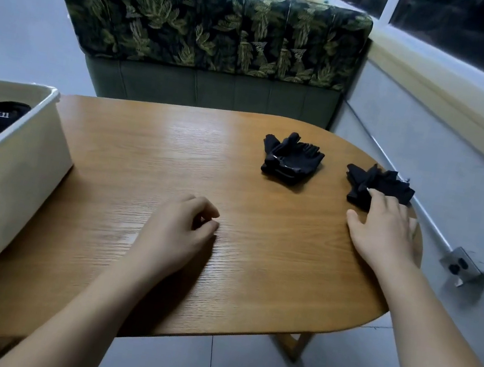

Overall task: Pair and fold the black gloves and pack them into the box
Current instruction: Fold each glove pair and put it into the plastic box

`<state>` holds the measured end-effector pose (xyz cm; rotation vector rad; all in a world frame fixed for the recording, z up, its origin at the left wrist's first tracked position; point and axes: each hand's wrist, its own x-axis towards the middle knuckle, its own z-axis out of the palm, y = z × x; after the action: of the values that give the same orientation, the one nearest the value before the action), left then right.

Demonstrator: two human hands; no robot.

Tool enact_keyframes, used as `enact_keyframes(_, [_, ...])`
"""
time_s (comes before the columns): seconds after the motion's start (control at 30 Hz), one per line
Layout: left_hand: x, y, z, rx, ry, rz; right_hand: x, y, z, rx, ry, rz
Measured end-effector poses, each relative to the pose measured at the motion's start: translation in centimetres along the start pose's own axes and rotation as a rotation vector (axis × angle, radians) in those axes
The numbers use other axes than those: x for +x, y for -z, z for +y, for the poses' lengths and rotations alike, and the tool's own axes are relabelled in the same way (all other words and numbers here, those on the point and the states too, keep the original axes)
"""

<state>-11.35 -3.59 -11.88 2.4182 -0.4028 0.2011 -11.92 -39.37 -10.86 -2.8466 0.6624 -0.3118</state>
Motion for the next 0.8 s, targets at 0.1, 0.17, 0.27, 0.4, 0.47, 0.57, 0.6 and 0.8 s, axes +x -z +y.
enact_keyframes(0.1, [-0.6,-0.3,0.4,-0.008,-0.017,-0.014,-1.0,-0.1,-0.8,-0.018,0.035,-0.004])
enact_keyframes(0.17, [-1.0,-0.4,0.7,-0.018,-0.026,-0.033,-2.1,-0.2,-1.4,-0.024,0.082,-0.005])
enact_keyframes(0.27, [-1.2,-0.3,0.8,-0.04,-0.045,-0.036,-4.2,-0.3,-2.6,-0.021,0.153,-0.01])
enact_keyframes(0.4, [-1.6,-0.2,1.0,-0.084,-0.058,-0.047,-7.3,0.0,-4.6,-0.052,0.239,-0.03])
enact_keyframes(0.47, [-2.0,-0.1,1.2,-0.125,-0.072,-0.064,-8.8,0.2,-5.8,-0.076,0.295,-0.044])
enact_keyframes(0.57, [-2.7,0.0,1.5,-0.17,-0.126,-0.078,-10.9,0.4,-7.3,-0.08,0.373,-0.066])
enact_keyframes(0.6, [-2.9,0.2,1.6,-0.177,-0.146,-0.084,-11.5,0.5,-7.8,-0.079,0.395,-0.074])
enact_keyframes(0.8, [-3.8,1.3,1.6,-0.149,-0.232,-0.078,-14.2,0.2,-9.8,-0.057,0.502,-0.096])
